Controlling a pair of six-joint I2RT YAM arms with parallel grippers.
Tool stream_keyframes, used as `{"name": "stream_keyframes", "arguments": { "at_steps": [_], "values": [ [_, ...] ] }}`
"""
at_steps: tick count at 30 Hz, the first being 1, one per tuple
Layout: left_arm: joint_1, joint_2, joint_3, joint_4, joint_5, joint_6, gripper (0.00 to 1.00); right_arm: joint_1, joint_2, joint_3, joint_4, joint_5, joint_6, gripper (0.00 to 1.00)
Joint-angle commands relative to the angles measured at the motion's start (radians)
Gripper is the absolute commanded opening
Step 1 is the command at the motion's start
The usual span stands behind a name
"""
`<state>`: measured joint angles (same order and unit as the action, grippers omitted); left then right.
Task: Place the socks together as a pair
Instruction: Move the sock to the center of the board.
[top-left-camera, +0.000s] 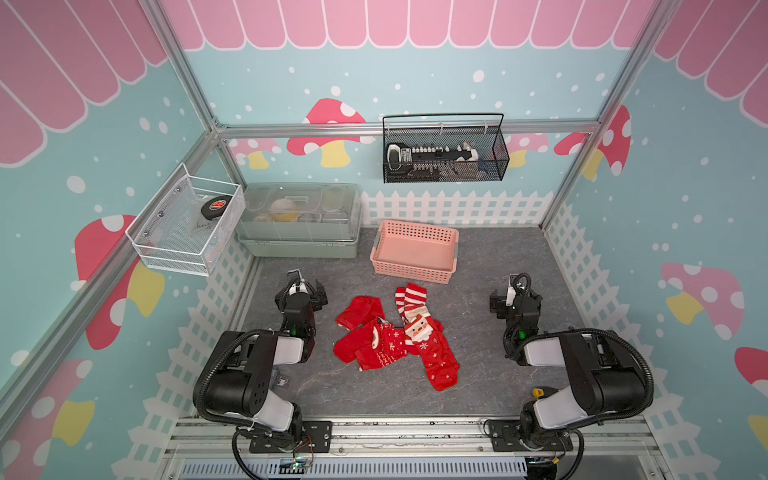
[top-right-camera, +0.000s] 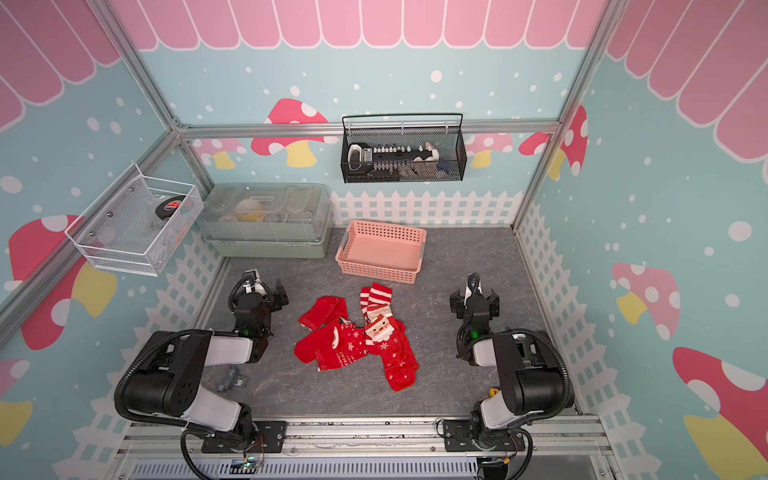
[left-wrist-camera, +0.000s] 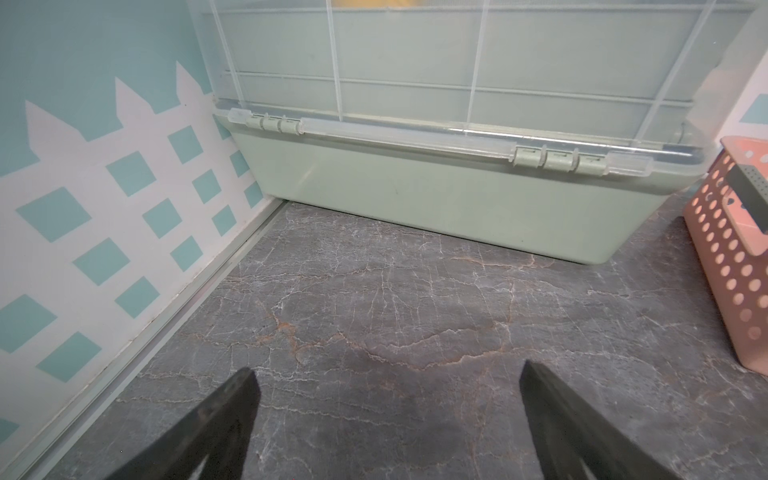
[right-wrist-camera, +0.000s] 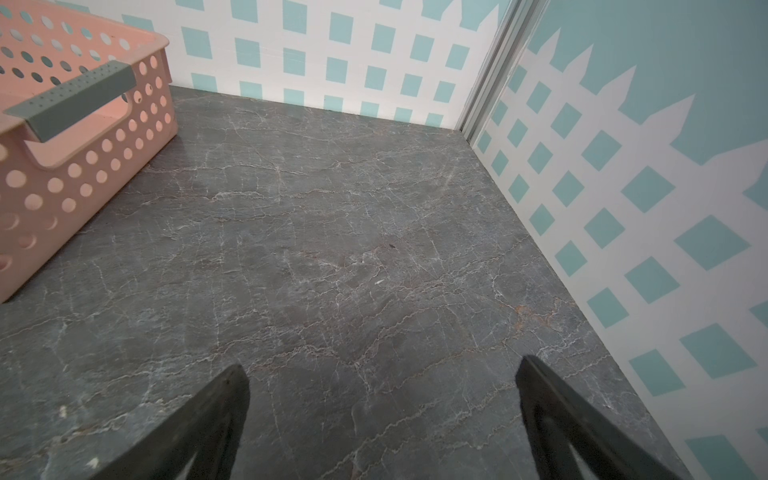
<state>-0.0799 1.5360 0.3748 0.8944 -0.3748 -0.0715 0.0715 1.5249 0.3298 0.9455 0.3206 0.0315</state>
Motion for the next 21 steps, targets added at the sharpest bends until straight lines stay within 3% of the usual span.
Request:
{"name": "stream_keyframes", "arguments": {
  "at_steps": [1,14,17,21],
  "values": [
    [0.003,0.001,0.009,0.010,-0.013,-0.002,0.99,-0.004,0.001,0.011,0.017,-0.004,0.002,0.99],
    [0.000,-0.005,0.007,0.013,-0.015,0.009,0.99,0.005,-0.034,-0.011,0.038,0.022,-0.007,0.99],
    [-0.028,-0.096,0.044,-0.132,-0.048,0.032,0.99,0.020,-0.179,-0.002,-0.113,0.073,0.011,0.99],
    [-0.065,-0.285,0.214,-0.594,-0.198,-0.097,0.98,0.019,-0.349,0.111,-0.532,0.238,0.229,0.99]
  ]
}}
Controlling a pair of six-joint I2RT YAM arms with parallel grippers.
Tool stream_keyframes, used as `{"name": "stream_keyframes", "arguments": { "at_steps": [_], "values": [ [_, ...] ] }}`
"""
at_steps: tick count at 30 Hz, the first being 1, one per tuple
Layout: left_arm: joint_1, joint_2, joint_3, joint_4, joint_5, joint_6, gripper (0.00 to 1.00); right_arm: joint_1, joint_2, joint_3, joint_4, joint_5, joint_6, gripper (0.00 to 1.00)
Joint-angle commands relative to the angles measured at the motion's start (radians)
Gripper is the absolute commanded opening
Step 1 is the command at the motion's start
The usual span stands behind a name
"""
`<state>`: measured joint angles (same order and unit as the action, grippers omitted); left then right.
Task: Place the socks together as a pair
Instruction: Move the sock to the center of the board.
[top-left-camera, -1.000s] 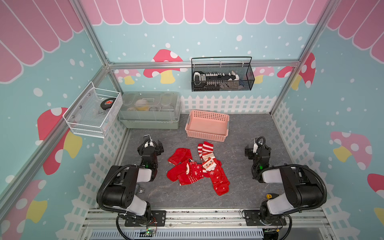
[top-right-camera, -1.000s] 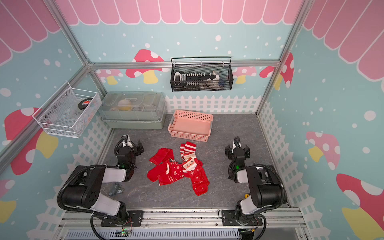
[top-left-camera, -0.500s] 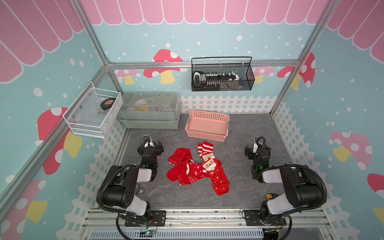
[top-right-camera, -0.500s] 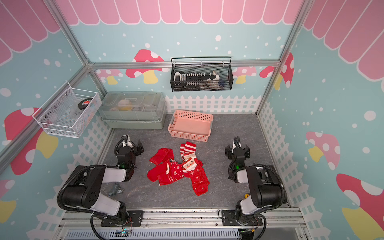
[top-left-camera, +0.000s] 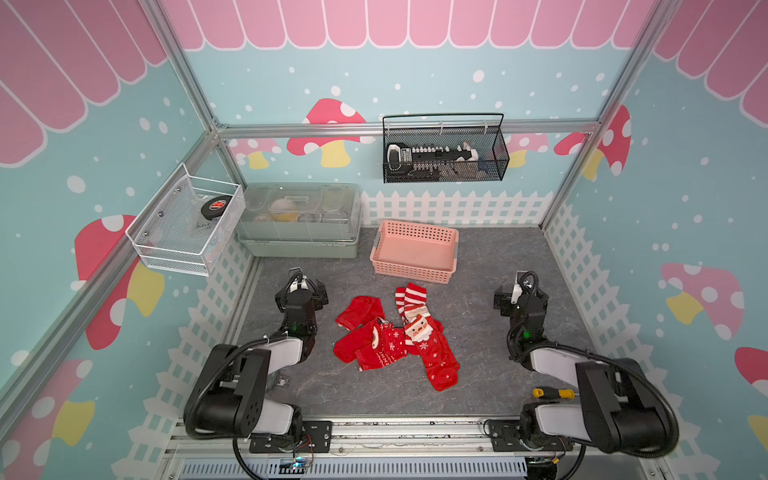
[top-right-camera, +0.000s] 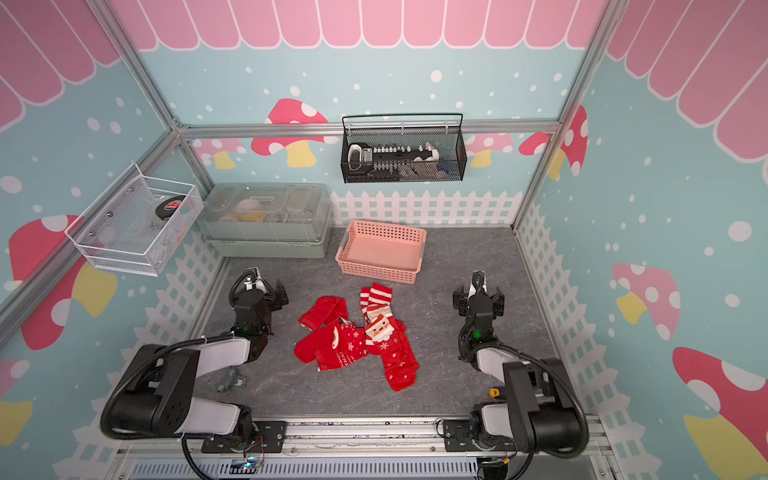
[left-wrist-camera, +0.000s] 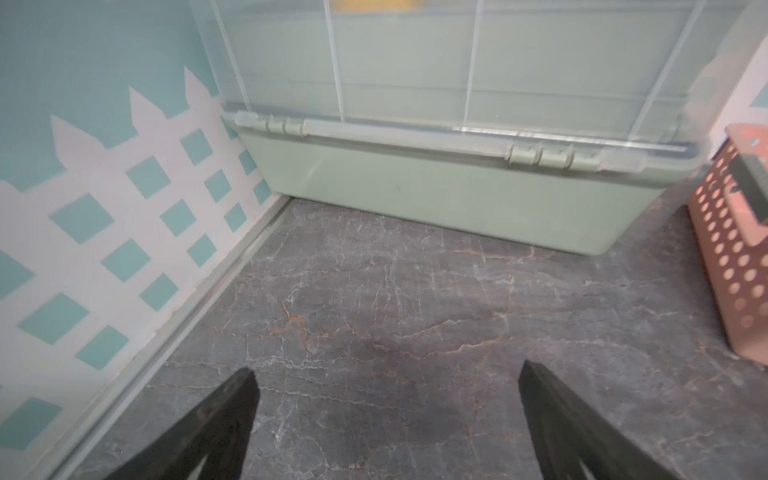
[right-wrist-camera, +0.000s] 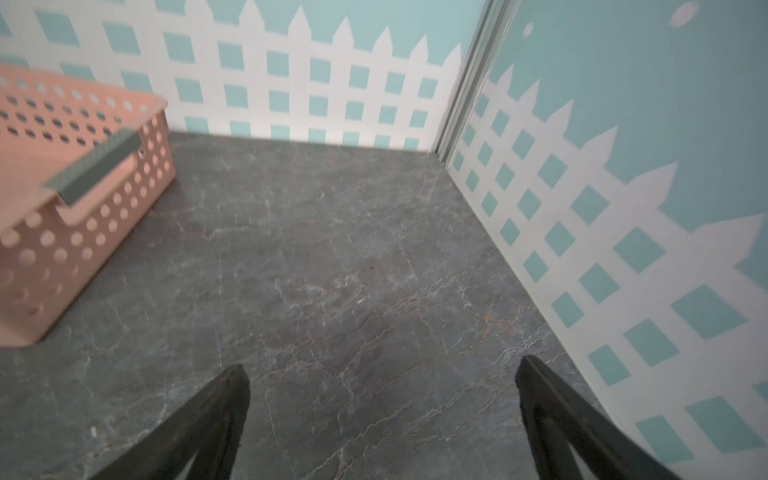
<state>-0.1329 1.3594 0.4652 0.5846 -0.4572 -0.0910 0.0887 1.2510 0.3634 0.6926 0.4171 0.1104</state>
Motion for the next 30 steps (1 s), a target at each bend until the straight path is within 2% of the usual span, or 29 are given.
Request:
{"name": "stream_keyframes", "arguments": {
  "at_steps": [1,3,4,6,7,9,12,15,17,21,23,27,28,30],
  "values": [
    [-0.012,-0.142,0.162,-0.387,-0.131,-0.140,0.98,0.002,-0.096,0.103,-0.375,0.201,0.221,0.99],
    [-0.010,-0.210,0.218,-0.544,-0.108,-0.222,0.98,0.000,-0.150,0.169,-0.660,0.363,0.497,0.99],
    [-0.008,-0.239,0.207,-0.547,-0.107,-0.261,0.99,-0.006,-0.174,0.182,-0.750,0.394,0.604,0.99],
    [-0.003,-0.310,0.135,-0.547,-0.133,-0.443,0.99,-0.021,-0.253,0.165,-0.735,0.268,0.558,0.99],
    [0.003,-0.344,0.103,-0.535,-0.111,-0.496,0.99,-0.023,-0.287,0.158,-0.725,0.213,0.539,0.99],
    [0.032,-0.422,0.053,-0.531,0.041,-0.528,0.99,-0.023,-0.359,0.157,-0.736,0.105,0.526,0.99],
    [0.021,-0.527,0.059,-0.627,0.201,-0.539,0.98,-0.023,-0.416,0.186,-0.811,0.003,0.507,0.99],
    [-0.055,-0.624,0.073,-0.719,0.230,-0.527,0.98,-0.023,-0.430,0.219,-0.877,-0.066,0.469,0.99],
    [-0.126,-0.670,0.093,-0.788,0.226,-0.523,0.98,-0.024,-0.422,0.253,-0.912,-0.169,0.438,0.99],
    [-0.271,-0.686,0.092,-0.838,0.284,-0.535,0.91,-0.003,-0.340,0.333,-1.003,-0.396,0.401,0.87],
    [-0.348,-0.651,0.104,-0.877,0.324,-0.547,0.89,0.049,-0.294,0.353,-1.050,-0.406,0.389,0.85],
    [-0.493,-0.565,0.118,-0.903,0.359,-0.579,0.86,0.219,-0.214,0.362,-1.079,-0.340,0.394,0.80],
    [-0.529,-0.547,0.121,-0.913,0.350,-0.584,0.87,0.257,-0.188,0.361,-1.072,-0.345,0.402,0.71],
    [-0.568,-0.513,0.131,-0.947,0.321,-0.593,0.87,0.314,-0.134,0.354,-1.051,-0.355,0.422,0.62]
  ]
}}
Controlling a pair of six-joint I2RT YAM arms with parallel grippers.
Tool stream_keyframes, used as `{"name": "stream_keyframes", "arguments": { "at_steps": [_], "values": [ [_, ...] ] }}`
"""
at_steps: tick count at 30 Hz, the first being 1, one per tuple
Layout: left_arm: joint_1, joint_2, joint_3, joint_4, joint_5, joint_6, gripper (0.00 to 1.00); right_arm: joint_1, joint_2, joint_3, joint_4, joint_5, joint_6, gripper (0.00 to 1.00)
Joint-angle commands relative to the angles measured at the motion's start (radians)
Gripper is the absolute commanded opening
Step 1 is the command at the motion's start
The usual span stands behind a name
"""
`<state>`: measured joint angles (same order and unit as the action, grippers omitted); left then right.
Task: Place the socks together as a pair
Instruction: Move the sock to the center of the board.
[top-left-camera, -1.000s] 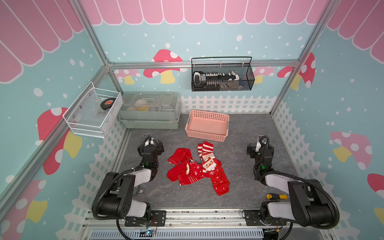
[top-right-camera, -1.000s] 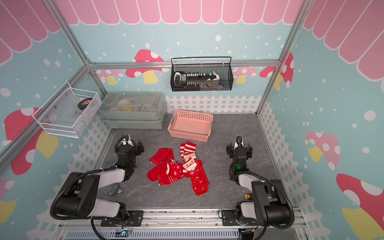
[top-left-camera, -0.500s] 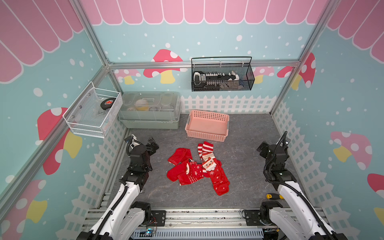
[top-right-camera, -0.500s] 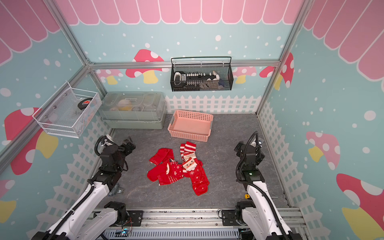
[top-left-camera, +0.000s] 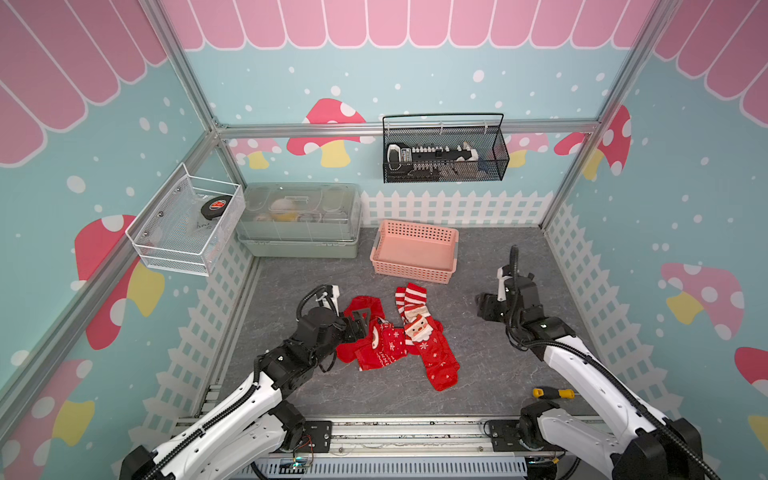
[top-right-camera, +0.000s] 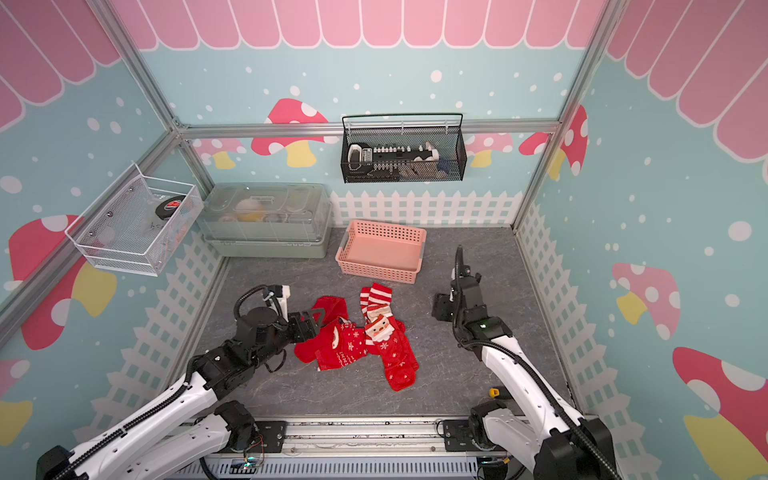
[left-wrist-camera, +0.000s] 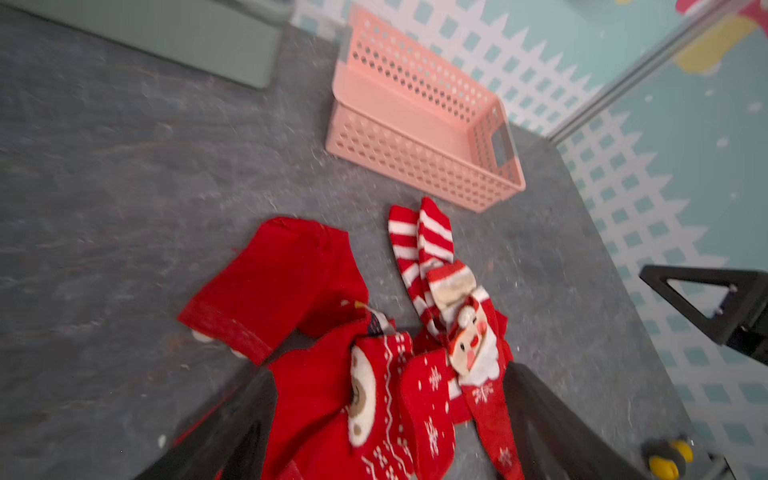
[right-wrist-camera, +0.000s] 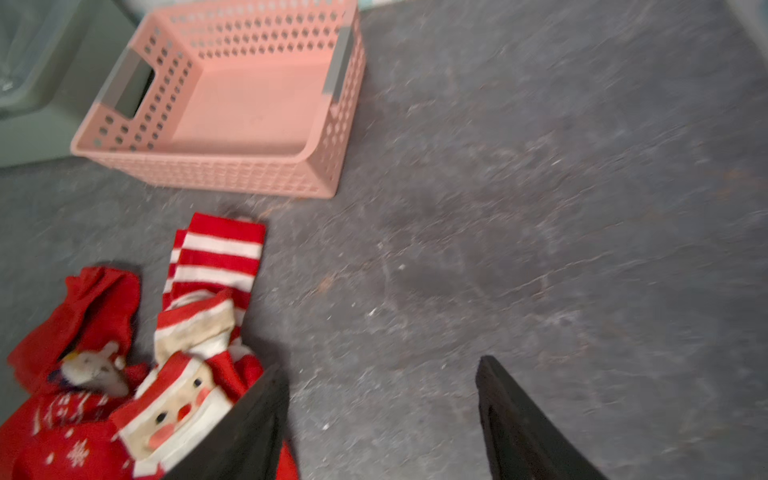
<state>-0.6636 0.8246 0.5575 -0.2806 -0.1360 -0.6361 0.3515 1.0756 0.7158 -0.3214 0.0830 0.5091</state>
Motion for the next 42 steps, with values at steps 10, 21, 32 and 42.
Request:
{"name": "stream_keyframes", "arguments": {
  "at_steps": [10,21,32,42],
  "values": [
    [-0.054,0.039,-0.028,-0.094,-0.049,-0.155,0.88,0.222,0.287,-0.039,0.191,-0.058,0.197,0.57],
    [-0.054,0.005,-0.050,-0.103,-0.072,-0.204,0.88,0.362,0.572,0.118,0.306,-0.066,0.291,0.54],
    [-0.055,-0.097,-0.129,-0.128,-0.099,-0.282,0.88,0.466,0.885,0.457,0.330,-0.094,0.292,0.54],
    [-0.054,-0.137,-0.114,-0.187,-0.097,-0.312,0.86,0.484,0.653,0.392,0.178,0.020,0.256,0.60]
  ]
}}
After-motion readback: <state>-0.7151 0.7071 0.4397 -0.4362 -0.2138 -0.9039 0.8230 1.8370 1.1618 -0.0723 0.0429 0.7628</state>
